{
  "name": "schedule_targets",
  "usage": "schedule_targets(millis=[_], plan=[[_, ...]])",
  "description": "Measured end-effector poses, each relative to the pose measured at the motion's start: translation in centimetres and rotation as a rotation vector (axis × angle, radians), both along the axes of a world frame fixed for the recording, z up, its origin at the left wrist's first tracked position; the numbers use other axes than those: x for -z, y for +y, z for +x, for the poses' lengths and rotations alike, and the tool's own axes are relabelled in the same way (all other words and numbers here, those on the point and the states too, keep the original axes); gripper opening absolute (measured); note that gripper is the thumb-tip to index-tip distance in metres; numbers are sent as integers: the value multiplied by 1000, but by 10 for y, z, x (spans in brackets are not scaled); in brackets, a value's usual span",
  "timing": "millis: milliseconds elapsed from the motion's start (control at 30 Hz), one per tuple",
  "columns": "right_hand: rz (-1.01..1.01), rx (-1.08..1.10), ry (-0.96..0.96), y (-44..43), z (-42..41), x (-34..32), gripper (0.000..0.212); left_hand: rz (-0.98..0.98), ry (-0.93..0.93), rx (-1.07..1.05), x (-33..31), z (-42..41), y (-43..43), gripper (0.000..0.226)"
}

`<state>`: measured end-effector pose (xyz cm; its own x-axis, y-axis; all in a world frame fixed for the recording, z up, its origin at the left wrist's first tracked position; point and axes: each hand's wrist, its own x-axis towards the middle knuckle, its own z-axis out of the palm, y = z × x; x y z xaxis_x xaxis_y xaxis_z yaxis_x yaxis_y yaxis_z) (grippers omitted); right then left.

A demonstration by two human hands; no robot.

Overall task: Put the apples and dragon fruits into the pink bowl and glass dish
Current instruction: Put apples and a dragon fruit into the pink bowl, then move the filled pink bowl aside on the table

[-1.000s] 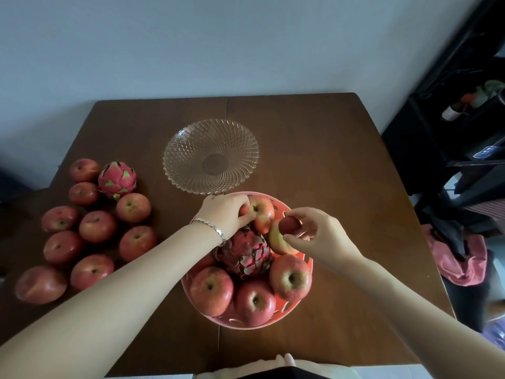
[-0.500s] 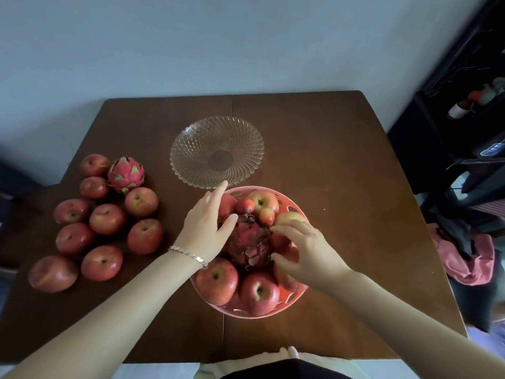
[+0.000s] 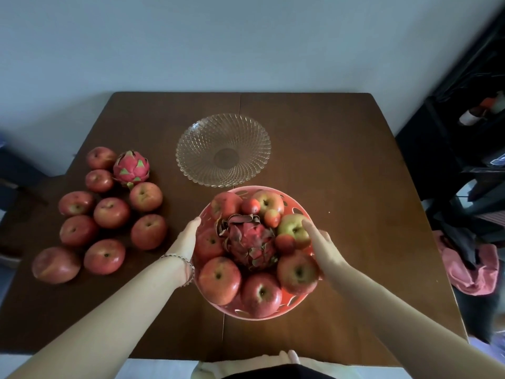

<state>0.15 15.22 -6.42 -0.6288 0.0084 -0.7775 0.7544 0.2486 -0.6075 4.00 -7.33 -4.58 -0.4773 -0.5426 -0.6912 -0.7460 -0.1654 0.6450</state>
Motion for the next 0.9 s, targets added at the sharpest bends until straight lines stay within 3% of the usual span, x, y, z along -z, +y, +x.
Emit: schedule_targets(millis=[100, 233, 433, 667, 800, 900], plan=[[45, -47, 74, -1, 4, 2, 66, 161, 20, -121, 14, -4, 0, 49], [37, -41, 106, 4, -4, -1, 65, 128, 0, -138, 25, -11, 3, 58], [73, -30, 184, 35, -52, -17, 65, 141, 35, -136, 27, -48, 31, 96], [164, 14, 287, 78, -155, -38, 70, 281, 153, -32, 14, -138, 81, 86], [176, 6, 284, 91, -210, -36, 72, 262, 173, -22, -3, -194, 100, 99], [159, 39, 254, 95, -241, -27, 73, 200, 143, 32, -13, -228, 110, 85]])
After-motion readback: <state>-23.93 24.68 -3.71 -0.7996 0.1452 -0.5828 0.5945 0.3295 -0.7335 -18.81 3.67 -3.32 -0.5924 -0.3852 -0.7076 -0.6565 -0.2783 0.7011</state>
